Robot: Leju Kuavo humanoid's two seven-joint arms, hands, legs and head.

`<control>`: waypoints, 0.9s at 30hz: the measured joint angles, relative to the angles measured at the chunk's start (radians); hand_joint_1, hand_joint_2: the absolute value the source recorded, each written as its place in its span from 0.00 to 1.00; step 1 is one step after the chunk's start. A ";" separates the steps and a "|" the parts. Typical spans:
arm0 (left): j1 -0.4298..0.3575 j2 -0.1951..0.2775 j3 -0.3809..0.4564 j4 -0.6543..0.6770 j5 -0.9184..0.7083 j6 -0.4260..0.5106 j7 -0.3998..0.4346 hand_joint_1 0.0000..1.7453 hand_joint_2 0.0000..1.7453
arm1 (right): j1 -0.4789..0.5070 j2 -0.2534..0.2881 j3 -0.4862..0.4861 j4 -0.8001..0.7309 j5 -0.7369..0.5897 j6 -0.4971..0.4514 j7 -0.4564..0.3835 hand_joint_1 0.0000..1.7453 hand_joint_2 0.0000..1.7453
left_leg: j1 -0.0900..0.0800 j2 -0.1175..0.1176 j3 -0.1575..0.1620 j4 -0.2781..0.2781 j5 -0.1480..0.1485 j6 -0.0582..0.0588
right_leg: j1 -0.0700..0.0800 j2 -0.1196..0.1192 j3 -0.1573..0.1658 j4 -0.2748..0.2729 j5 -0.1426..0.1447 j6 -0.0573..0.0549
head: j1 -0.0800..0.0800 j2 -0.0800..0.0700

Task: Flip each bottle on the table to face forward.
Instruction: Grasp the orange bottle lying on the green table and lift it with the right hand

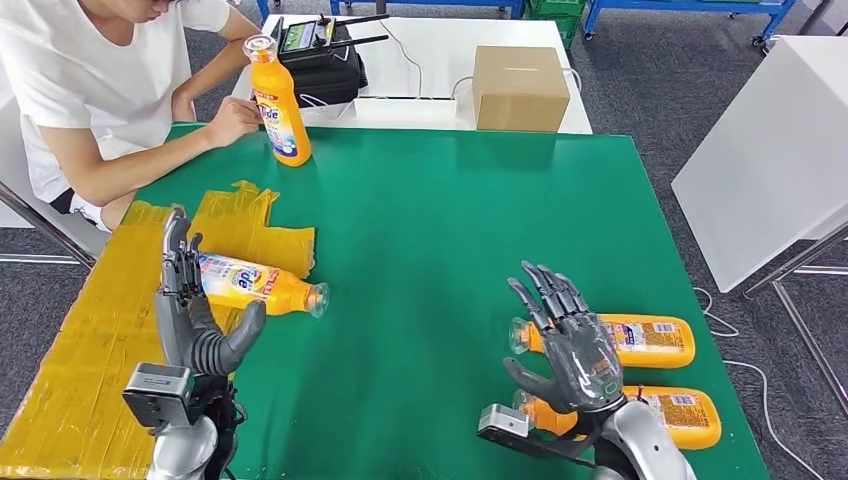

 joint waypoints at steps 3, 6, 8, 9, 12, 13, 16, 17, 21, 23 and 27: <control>0.011 0.000 -0.002 -0.007 0.007 -0.034 0.004 0.00 1.00 | 0.018 -0.061 -0.059 0.017 -0.055 0.049 -0.023 0.00 1.00 | -0.001 0.000 0.000 0.000 0.000 0.000 | -0.001 0.000 0.000 0.000 0.000 0.000 | 0.000 0.000; 0.016 0.000 -0.003 -0.007 0.012 -0.057 0.014 0.00 1.00 | 0.035 -0.101 -0.127 0.029 -0.095 0.083 -0.037 0.00 1.00 | -0.002 0.000 0.000 0.000 0.000 0.000 | -0.001 0.000 0.000 0.000 0.000 0.000 | 0.000 0.000; 0.017 0.000 -0.006 -0.006 0.025 -0.087 0.028 0.00 1.00 | 0.040 -0.117 -0.164 0.038 -0.110 0.102 -0.039 0.00 1.00 | -0.002 0.000 0.000 0.000 0.000 0.000 | -0.001 0.000 0.000 0.000 0.000 0.000 | 0.000 0.000; 0.016 0.000 -0.008 -0.005 0.035 -0.105 0.036 0.00 1.00 | 0.041 -0.124 -0.182 0.044 -0.115 0.109 -0.039 0.00 1.00 | -0.002 0.000 0.000 0.000 0.000 0.000 | -0.001 0.000 0.000 0.000 0.000 0.000 | 0.000 0.000; 0.016 0.001 -0.010 0.003 0.053 -0.150 0.051 0.00 1.00 | 0.044 -0.139 -0.234 0.076 -0.122 0.127 -0.038 0.00 1.00 | -0.001 0.000 0.000 0.000 0.000 0.000 | -0.001 0.001 0.000 0.000 0.000 0.000 | 0.000 0.000; 0.016 0.001 -0.010 0.006 0.056 -0.159 0.054 0.00 1.00 | 0.045 -0.142 -0.250 0.087 -0.119 0.130 -0.037 0.00 1.00 | -0.001 0.000 0.000 0.000 0.000 0.000 | 0.000 0.001 0.000 0.000 0.000 0.000 | 0.000 0.000; 0.016 0.000 -0.010 0.015 0.056 -0.174 0.062 0.00 1.00 | 0.045 -0.145 -0.287 0.117 -0.094 0.132 -0.032 0.00 1.00 | -0.001 0.001 0.000 0.000 0.000 0.000 | 0.000 0.001 0.000 0.000 0.000 0.000 | 0.000 0.000; 0.016 0.000 -0.010 0.018 0.055 -0.177 0.065 0.00 1.00 | 0.046 -0.145 -0.297 0.125 -0.086 0.132 -0.030 0.00 1.00 | -0.001 0.001 0.000 0.000 0.000 0.000 | 0.000 0.001 0.000 0.000 0.000 0.000 | 0.000 0.000; 0.016 0.000 -0.010 0.027 0.054 -0.183 0.068 0.00 1.00 | 0.047 -0.145 -0.319 0.147 -0.075 0.132 -0.028 0.00 1.00 | -0.001 0.001 0.000 0.000 0.000 0.000 | 0.000 0.001 0.000 0.000 0.000 0.000 | 0.000 0.000; 0.016 0.000 -0.010 0.031 0.054 -0.185 0.070 0.00 1.00 | 0.048 -0.145 -0.325 0.155 -0.070 0.133 -0.024 0.00 1.00 | -0.001 0.001 0.000 0.000 0.000 0.000 | 0.000 0.001 0.000 0.000 0.000 0.000 | 0.000 0.000; 0.016 -0.001 -0.010 0.039 0.049 -0.192 0.079 0.00 1.00 | 0.046 -0.146 -0.334 0.180 -0.028 0.138 0.008 0.00 1.00 | -0.001 0.001 0.000 0.000 0.000 0.000 | 0.000 0.001 0.000 0.000 0.000 0.000 | 0.000 0.000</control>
